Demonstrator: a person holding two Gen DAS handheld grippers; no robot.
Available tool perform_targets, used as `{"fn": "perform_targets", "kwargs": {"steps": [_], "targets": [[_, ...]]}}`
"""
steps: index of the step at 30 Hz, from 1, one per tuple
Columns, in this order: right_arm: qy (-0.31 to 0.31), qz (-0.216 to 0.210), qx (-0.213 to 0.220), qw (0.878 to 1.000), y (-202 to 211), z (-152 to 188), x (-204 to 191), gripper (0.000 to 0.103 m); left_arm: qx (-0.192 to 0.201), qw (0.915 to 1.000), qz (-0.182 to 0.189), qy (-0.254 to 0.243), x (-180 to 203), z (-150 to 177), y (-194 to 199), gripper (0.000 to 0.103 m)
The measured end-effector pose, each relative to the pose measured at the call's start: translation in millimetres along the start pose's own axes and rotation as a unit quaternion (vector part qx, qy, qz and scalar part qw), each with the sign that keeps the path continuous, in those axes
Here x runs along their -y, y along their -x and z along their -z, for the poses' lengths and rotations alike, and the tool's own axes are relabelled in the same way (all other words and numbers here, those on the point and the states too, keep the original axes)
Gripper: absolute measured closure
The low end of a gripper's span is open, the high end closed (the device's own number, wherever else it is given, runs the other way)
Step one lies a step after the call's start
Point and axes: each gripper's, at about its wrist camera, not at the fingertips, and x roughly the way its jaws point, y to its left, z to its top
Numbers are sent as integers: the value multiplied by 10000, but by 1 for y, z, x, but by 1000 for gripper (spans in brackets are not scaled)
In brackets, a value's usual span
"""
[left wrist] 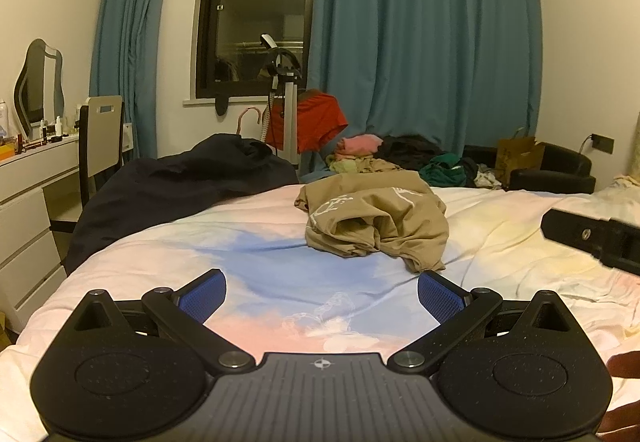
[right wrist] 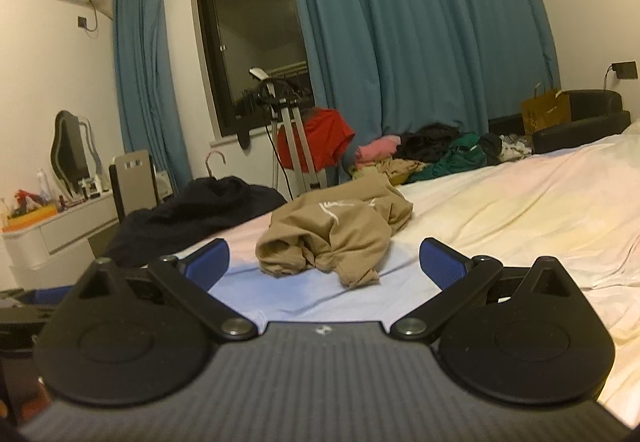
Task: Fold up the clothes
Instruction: 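Move both open grippers toward the crumpled beige sweatshirt on the bed, then grasp the sweatshirt hem with the left gripper while the right gripper grasps another edge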
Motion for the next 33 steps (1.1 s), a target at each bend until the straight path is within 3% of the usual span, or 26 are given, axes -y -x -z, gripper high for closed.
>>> {"fn": "perform_targets", "kwargs": {"steps": [9, 17, 20, 24, 27, 33], "targets": [[89, 23, -151, 9998, 0, -6, 3, 0, -92, 9999, -33, -121, 6, 4, -6, 0], [291, 440, -28, 9986, 8, -13, 10, 0, -214, 9995, -51, -232, 11, -16, -29, 0], [149, 593, 31, 9981, 8, -16, 17, 0, -391, 9985, -193, -334, 16, -35, -57, 0], [-308, 723, 181, 9967, 5, -18, 30, 0, -942, 9943, -468, -193, 17, -51, -125, 0], [-446, 794, 86, 9958, -10, -13, 38, 0, -1280, 9916, -166, 61, 15, -53, -182, 0], [-485, 1018, -34, 9936, -57, 0, 53, 0, -1450, 9889, 134, 278, 19, -42, -273, 0]]}}
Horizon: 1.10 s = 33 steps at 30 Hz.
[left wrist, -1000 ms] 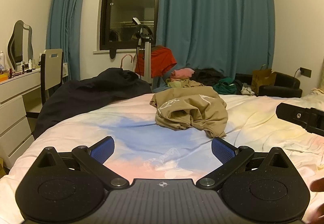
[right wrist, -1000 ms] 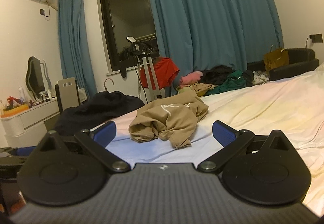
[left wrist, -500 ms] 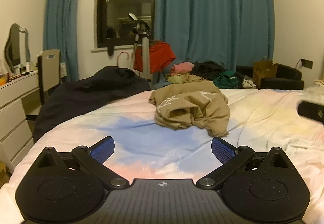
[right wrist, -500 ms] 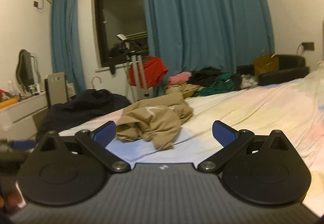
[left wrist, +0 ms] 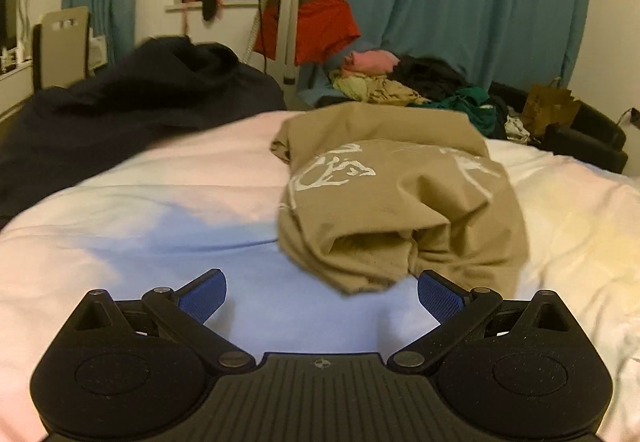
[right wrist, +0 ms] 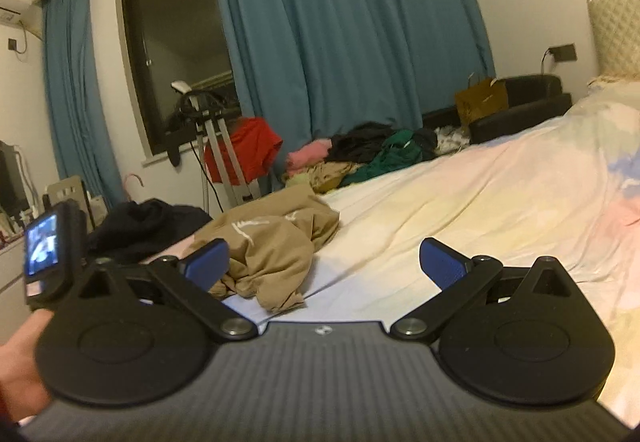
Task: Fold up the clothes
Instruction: 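Grasp the sweatshirt hem with the left gripper while the right gripper grasps another edge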
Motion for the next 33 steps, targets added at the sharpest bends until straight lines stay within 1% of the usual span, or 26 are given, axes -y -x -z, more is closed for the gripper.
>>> {"fn": "perform_targets", "kwargs": {"steps": [2, 4, 6, 7, 8, 9, 11, 12, 15, 17, 19, 23, 26, 29, 31, 33], "targets": [[-10, 78, -82, 9999, -17, 7, 2, 0, 9, 9998, -36, -203, 5, 0, -24, 3], [-37, 154, -197, 9997, -34, 15, 5, 0, 125, 9992, 10, -374, 9, 1, -42, 7], [-24, 154, -335, 9993, -48, 22, 8, 0, 277, 9990, 126, -332, 8, -3, -54, 12], [-14, 148, -406, 9991, -54, 25, 9, 0, 306, 9991, 146, -254, 7, -7, -59, 22], [-2, 157, -421, 9990, -59, 27, 11, 0, 320, 9992, 204, -135, 5, -13, -61, 43], [33, 172, -368, 9992, -61, 28, 12, 0, 320, 9991, 292, -28, 2, -18, -62, 52], [96, 289, -254, 9992, -64, 29, 14, 0, 285, 9984, 476, 48, -1, -29, -60, 93], [106, 352, -222, 9991, -65, 29, 14, 0, 346, 9982, 495, 21, -2, -34, -53, 93], [216, 369, -147, 9990, -65, 31, 10, 0, 751, 9957, 544, -36, -8, -45, -13, 96], [350, 338, -117, 9987, -62, 33, 6, 0, 1037, 9928, 602, -39, -14, -46, 22, 97], [434, 334, -50, 9985, -55, 32, 3, 0, 1239, 9900, 667, -89, -18, -43, 54, 97], [613, 293, 173, 9975, -35, 27, -3, 0, 1629, 9823, 902, -214, -22, -23, 134, 97], [790, 183, 431, 9958, -12, 21, -10, 0, 1855, 9769, 1039, -233, -21, -5, 192, 97], [899, 5, 551, 9944, 15, 16, -15, 0, 2152, 9692, 1146, -351, -21, 14, 243, 97], [1011, -152, 593, 9930, 31, 12, -19, 0, 2264, 9651, 1225, -470, -21, 22, 269, 97], [1125, -275, 503, 9920, 42, 9, -25, 0, 2275, 9638, 1292, -510, -23, 26, 285, 97]]}}
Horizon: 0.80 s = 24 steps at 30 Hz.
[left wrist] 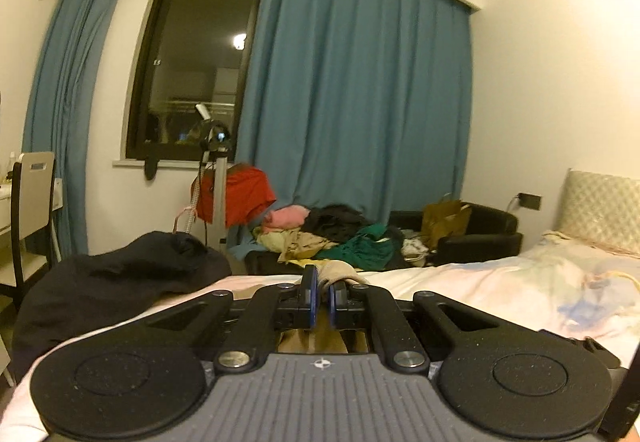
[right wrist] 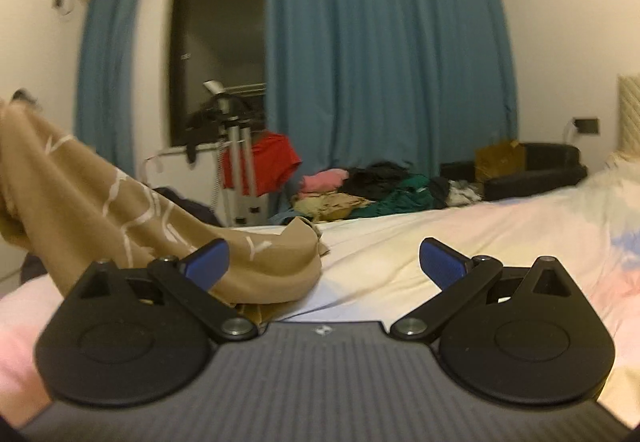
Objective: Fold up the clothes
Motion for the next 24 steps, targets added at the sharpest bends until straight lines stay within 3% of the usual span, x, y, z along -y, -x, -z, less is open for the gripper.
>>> {"fn": "perform_targets", "kwargs": {"steps": [3, 7, 12, 15, 17, 21, 24], "targets": [[-51, -542, -429, 9976, 10, -7, -14, 0, -175, 9998, -44, 44, -5, 3, 3, 97], [-99, -1518, -994, 9833, 17, -1, -49, 0, -433, 9978, -61, 502, -36, 25, -7, 97], [919, -2057, -1575, 9615, 2, 35, -113, 2, -747, 9923, -175, 970, -74, 45, -23, 97], [1301, -2110, -1796, 9520, -19, 54, -139, 11, -849, 9915, -198, 965, -90, 52, -28, 96], [1480, -2005, -1875, 9501, -35, 65, -148, 27, -899, 9907, -169, 1011, -101, 58, -33, 96], [1450, -1612, -1896, 9576, -65, 73, -145, 28, -1060, 9824, 13, 1541, -124, 78, -50, 96], [1381, -1606, -1942, 9578, -76, 76, -141, 28, -1066, 9783, 200, 1766, -132, 88, -64, 96]]}}
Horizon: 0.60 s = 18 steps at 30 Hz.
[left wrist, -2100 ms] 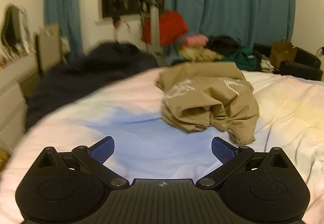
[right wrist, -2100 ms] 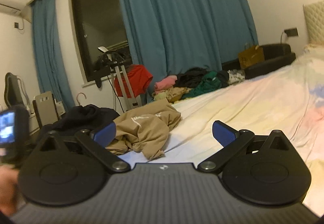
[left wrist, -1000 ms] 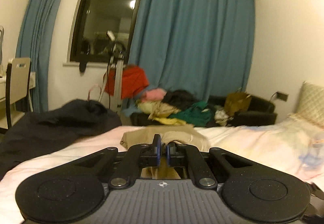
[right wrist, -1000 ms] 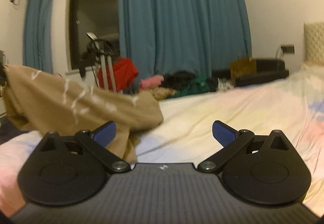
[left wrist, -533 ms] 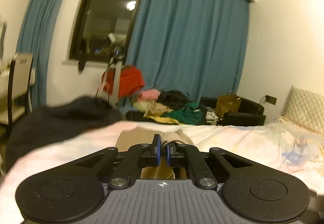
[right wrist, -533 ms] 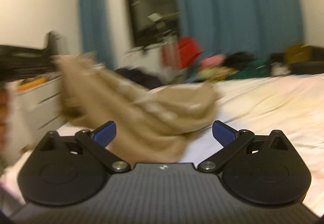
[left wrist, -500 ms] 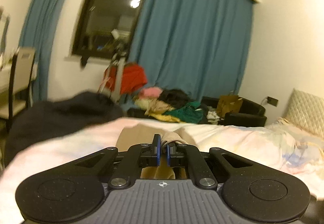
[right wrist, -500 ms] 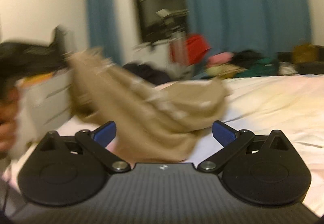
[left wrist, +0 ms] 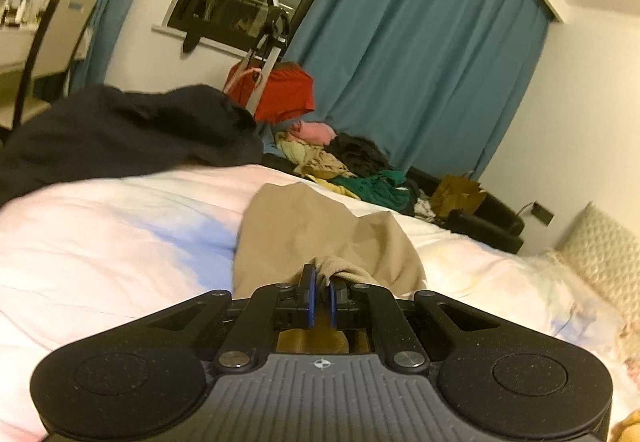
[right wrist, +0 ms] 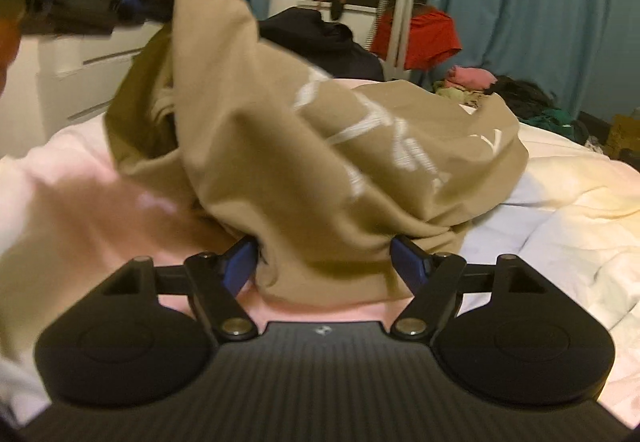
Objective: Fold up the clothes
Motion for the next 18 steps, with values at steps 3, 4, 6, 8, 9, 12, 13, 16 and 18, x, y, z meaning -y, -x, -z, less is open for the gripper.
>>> {"fn": "perform_targets", "kwargs": {"steps": [3, 4, 6, 8, 9, 12, 13, 16, 18], "targets": [[-16, -122, -124, 9998, -8, 3, 0, 52, -8, 9998, 159, -157, 2, 4, -17, 96], [-22, -162, -166, 9997, -11, 4, 0, 63, -35, 9997, 174, -190, 3, 7, -20, 96], [-143, -155, -150, 9997, -9, 0, 6, 79, -90, 9994, 205, -257, 4, 13, -28, 96], [-357, -93, -116, 9993, -2, -4, 14, 86, -135, 9992, 226, -300, 5, 18, -34, 96], [-466, -68, -82, 9989, 3, -7, 18, 87, -141, 9993, 216, -274, 6, 20, -35, 96], [-802, 90, 300, 9963, 34, -14, 38, 89, -187, 9993, 281, -165, 7, 24, -34, 96], [-918, 147, 439, 9947, 45, -17, 47, 93, -209, 9992, 323, -123, 8, 25, -34, 96], [-1287, 422, 821, 9874, 74, -24, 80, 95, -368, 9979, 532, -27, 14, 34, -34, 96], [-1530, 631, 993, 9812, 89, -23, 103, 95, -529, 9962, 693, 1, 21, 41, -37, 96]]}}
